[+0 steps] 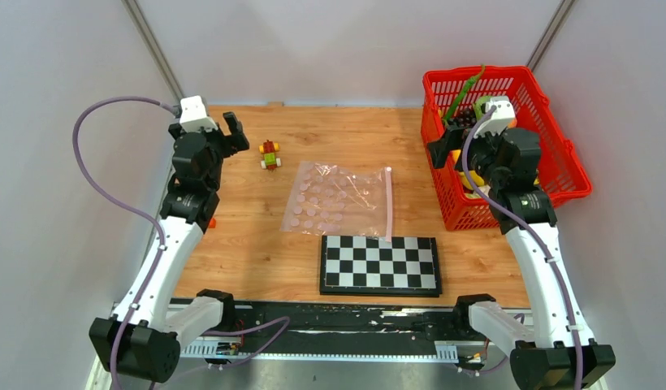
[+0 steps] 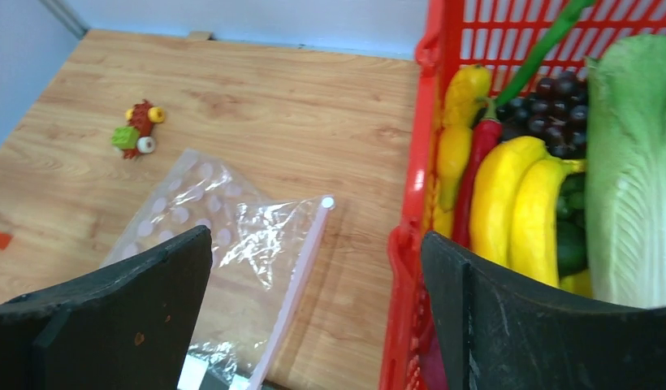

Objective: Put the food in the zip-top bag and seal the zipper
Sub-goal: Pick up the zipper food storage bag at the center of the board.

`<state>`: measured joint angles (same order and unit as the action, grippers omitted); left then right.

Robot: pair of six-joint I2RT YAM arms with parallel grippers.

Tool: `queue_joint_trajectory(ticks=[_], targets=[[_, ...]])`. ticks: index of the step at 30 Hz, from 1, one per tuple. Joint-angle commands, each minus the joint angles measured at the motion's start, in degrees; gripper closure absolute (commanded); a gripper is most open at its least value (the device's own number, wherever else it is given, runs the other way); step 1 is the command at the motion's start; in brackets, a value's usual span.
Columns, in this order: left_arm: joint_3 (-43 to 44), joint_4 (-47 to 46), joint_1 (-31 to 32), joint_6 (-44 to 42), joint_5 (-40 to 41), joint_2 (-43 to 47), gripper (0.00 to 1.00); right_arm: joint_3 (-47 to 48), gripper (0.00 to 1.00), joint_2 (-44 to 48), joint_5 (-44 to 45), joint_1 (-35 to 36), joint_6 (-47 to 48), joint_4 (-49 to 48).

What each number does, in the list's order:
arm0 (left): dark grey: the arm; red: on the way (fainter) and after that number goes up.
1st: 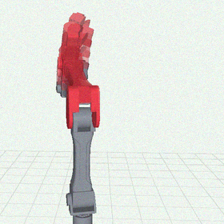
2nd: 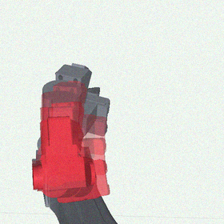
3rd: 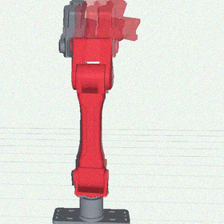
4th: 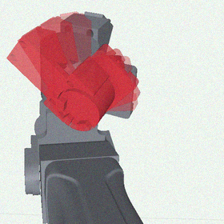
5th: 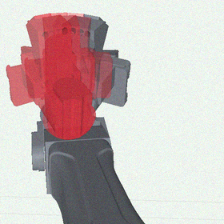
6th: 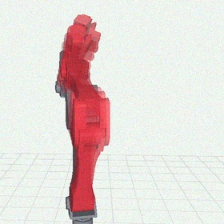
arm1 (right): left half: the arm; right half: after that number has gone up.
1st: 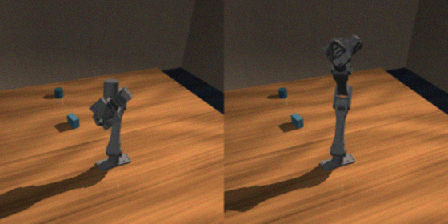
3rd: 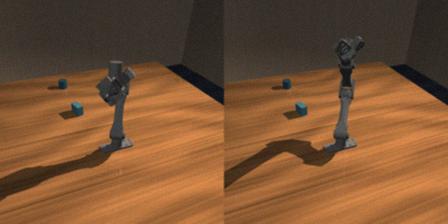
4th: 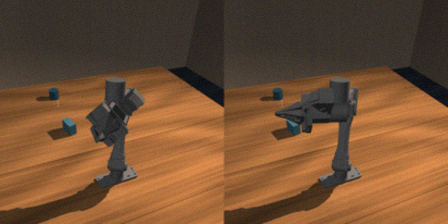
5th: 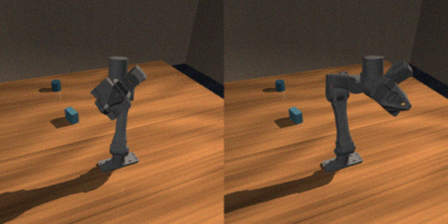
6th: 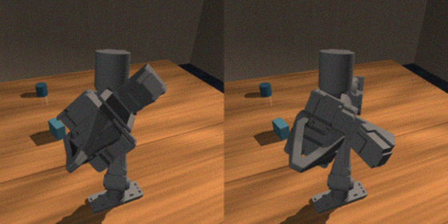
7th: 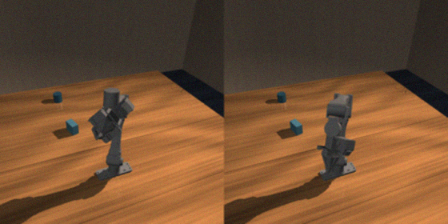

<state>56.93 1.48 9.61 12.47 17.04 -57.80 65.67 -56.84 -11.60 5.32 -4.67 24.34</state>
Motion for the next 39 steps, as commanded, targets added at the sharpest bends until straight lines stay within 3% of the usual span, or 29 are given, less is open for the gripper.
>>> queue_joint_trajectory(ticks=[1,3,6,8,10,13,14,18,23,29,32,37,39], targets=[[0.7,-4.6,-0.3,0.9,0.3,-0.2,0.0,1.1,0.0,1.5,-10.1,0.1,-1.2,-3.9],[-1.3,-8.2,-0.5,0.1,-4.1,0.6,0.0,2.1,0.0,0.6,-13.9,0.2,-1.6,-3.5],[-4.8,-15.7,-0.5,-4.5,-17.6,3.1,0.0,3.9,0.0,-2.0,-20.7,1.3,-2.9,-2.9],[-7.1,-18.8,-0.5,1.1,-17.4,4.5,0.0,5.7,0.0,-3.2,-16.9,5.0,-2.8,-1.5],[-6.8,-13.4,-0.4,11.0,-10.0,5.5,0.0,7.7,0.0,-4.8,-8.3,13.2,0.4,1.4],[-6.3,-9.2,-0.6,9.3,-15.9,6.1,0.0,9.9,0.0,-7.9,7.2,23.1,4.4,4.8],[-7.2,-10.1,-0.6,10.1,-19.1,6.3,0.0,9.8,0.0,-8.9,8.6,24.5,4.3,4.9],[-12.0,-15.7,-0.6,18.6,-26.7,5.3,0.0,2.8,0.0,-10.0,2.2,25.1,-1.6,-1.9],[-7.3,-9.1,-0.3,15.9,-37.5,-1.5,0.0,-3.4,0.0,-14.5,10.8,25.0,-8.3,-3.1],[-2.3,1.1,6.3,8.4,-34.0,-7.4,0.0,-1.5,0.07,-25.3,15.6,25.0,-9.9,4.4],[-1.8,3.2,11.3,7.0,-31.8,-10.2,0.0,-1.6,0.19,-29.6,16.5,24.9,-12.4,4.5],[-2.1,6.4,15.7,5.4,-30.4,-12.9,0.0,-3.0,0.23,-34.5,15.7,24.7,-16.6,3.2],[-3.2,6.5,16.1,5.3,-30.3,-12.9,0.0,-3.9,0.3,-35.1,15.3,24.6,-17.9,1.7]])
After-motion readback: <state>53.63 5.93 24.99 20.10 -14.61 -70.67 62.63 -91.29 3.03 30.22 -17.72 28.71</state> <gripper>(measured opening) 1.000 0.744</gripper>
